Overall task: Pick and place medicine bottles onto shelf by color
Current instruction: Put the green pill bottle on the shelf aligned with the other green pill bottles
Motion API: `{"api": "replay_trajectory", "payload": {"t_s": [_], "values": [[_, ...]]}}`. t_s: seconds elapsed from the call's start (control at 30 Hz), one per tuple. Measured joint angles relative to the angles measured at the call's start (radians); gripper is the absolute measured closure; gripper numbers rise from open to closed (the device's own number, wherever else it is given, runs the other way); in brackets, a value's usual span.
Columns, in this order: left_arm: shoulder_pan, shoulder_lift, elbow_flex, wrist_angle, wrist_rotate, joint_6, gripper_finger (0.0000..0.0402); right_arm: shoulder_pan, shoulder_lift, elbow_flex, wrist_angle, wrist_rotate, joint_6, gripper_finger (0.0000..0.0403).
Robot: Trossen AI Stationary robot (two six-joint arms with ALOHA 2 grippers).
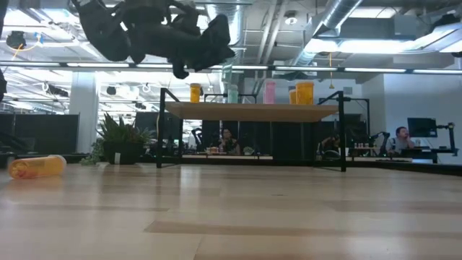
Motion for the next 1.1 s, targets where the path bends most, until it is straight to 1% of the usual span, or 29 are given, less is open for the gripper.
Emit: {"api": "replay_trajectory", "payload": {"t_s": [0.1, 0.17, 0.4, 0.5, 0.6, 0.83, 0.97, 1.1], "values": [[0.005, 0.000, -0.003, 0.022, 0.037, 0.023, 0.0288, -0.010, 0.000, 0.000, 0.000, 0.000, 0.000, 0.0264], [0.018, 0.000, -0.003, 0.010, 0.054, 0.009, 0.0288, -0.021, 0.000, 0.000, 0.000, 0.000, 0.000, 0.0264], [0.046, 0.000, -0.003, -0.017, 0.054, -0.064, 0.0288, -0.040, 0.000, 0.000, 0.002, -0.012, 0.003, 0.0265], [0.037, 0.021, -0.002, 0.007, 0.006, -0.090, 0.0288, -0.040, 0.000, 0.000, 0.004, -0.013, 0.003, 0.0264], [0.013, 0.077, 0.012, 0.032, -0.057, -0.088, 0.0288, -0.040, 0.000, 0.000, 0.004, -0.015, 0.003, 0.0265], [-0.035, 0.176, 0.120, 0.046, -0.187, 0.040, 0.0288, -0.038, 0.000, 0.000, 0.004, -0.017, 0.011, 0.0264], [-0.030, 0.198, 0.160, 0.048, -0.209, 0.049, 0.0288, -0.038, 0.000, 0.000, 0.002, -0.018, 0.011, 0.0266], [-0.008, 0.199, 0.160, -0.013, -0.217, -0.049, 0.0288, -0.039, 0.000, 0.000, -0.004, -0.018, 0.011, 0.0265]]}}
